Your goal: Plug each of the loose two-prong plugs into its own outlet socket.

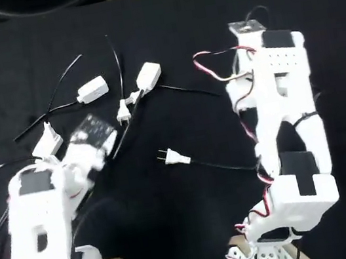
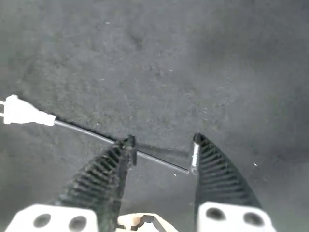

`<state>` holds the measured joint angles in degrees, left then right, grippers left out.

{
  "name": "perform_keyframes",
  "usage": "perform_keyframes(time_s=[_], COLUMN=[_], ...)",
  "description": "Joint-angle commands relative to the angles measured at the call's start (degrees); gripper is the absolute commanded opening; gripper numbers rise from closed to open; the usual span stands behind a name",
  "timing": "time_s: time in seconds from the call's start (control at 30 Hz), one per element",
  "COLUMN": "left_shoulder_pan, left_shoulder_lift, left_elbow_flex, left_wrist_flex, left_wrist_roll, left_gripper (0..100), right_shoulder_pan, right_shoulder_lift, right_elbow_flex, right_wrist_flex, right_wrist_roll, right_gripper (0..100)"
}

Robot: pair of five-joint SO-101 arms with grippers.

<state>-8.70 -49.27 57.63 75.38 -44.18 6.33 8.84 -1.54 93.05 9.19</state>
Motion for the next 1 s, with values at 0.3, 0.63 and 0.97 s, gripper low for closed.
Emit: perform_keyframes(time_s=[0.3,0.63,0.97], left_shoulder_pan=[-14.55,-11.3,-9.54], left_shoulder_lift=[-21.89,-35.25,-40.79], left_elbow_flex=[11.12,10.68,17.27], left_wrist_flex=[7.38,7.21,-9.67], left_wrist_roll=[-19.87,-5.98,15.65], left_gripper=[6,43,32], right_shoulder_pan=[-13.98,-21.36,-21.98], right_shoulder_lift=[-0.48,-0.48,-1.01], right_elbow_flex=[1.27,7.78,21.93], right_wrist_flex=[1.23,-3.43,-16.44], right_wrist_roll=[0.0,-2.55,11.78], right_gripper=[18.1,18.1,18.1])
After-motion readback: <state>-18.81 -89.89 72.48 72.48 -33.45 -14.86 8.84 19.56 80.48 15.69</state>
